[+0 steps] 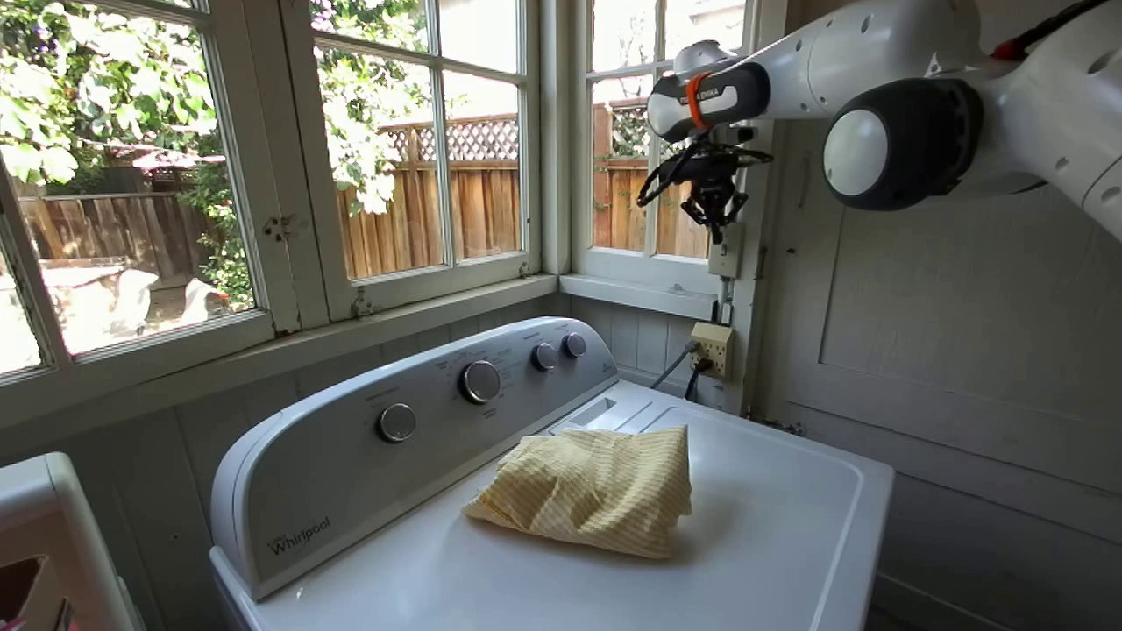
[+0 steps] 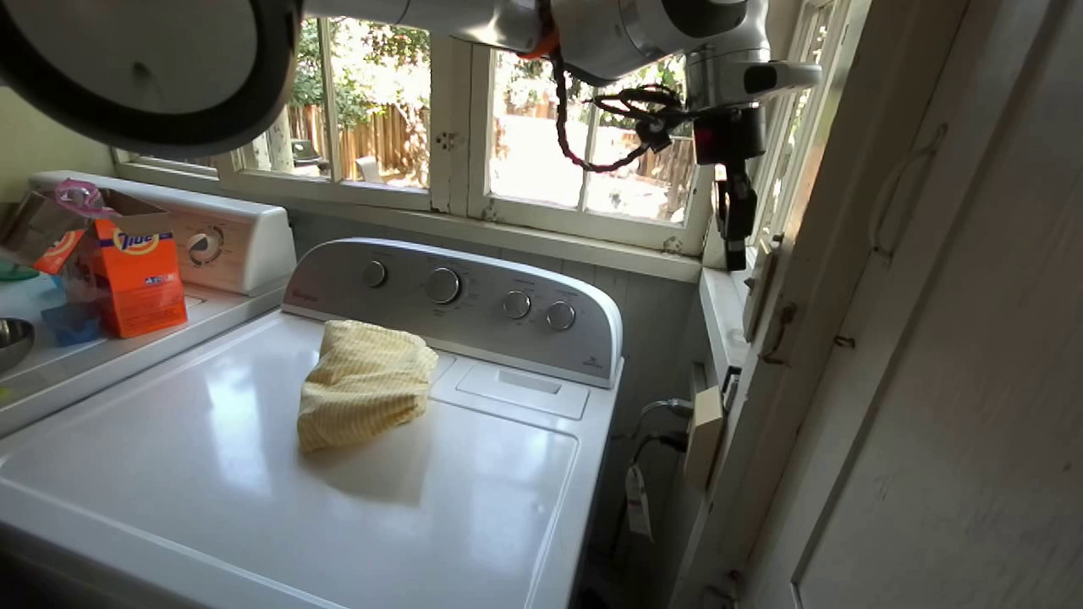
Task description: Turn off the switch
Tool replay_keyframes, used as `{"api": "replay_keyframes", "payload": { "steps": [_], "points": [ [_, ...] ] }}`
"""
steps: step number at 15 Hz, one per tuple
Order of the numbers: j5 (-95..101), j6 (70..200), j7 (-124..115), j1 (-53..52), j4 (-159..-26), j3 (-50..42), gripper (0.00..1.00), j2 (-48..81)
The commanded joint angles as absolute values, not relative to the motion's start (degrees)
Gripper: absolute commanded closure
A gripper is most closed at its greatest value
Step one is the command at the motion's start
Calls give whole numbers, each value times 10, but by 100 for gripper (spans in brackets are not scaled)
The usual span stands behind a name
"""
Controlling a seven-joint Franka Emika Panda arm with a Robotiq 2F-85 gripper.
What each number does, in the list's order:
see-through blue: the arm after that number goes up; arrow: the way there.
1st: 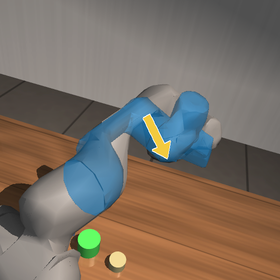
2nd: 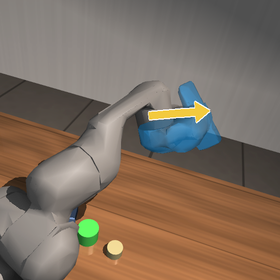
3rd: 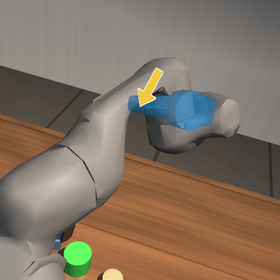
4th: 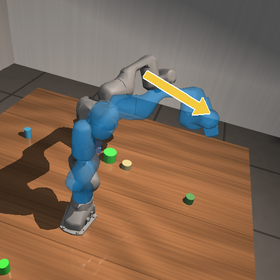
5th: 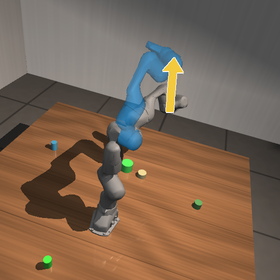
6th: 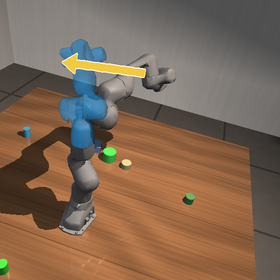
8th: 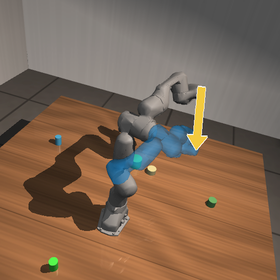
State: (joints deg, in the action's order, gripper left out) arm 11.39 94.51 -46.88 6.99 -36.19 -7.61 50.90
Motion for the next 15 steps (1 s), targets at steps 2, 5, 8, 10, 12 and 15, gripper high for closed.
{"api": "replay_keyframes", "payload": {
  "steps": [2, 5, 8, 10, 12, 15],
  "points": [
    [106, 965, -474, 78, -358, -72, 100, 515],
    [104, 970, -473, 80, -359, -70, 100, 515],
    [105, 969, -472, 81, -359, -70, 100, 516],
    [102, 967, -472, 83, -359, -69, 100, 517],
    [102, 969, -473, 85, -359, -69, 100, 520],
    [100, 971, -473, 87, -358, -66, 100, 525]
  ]
}}
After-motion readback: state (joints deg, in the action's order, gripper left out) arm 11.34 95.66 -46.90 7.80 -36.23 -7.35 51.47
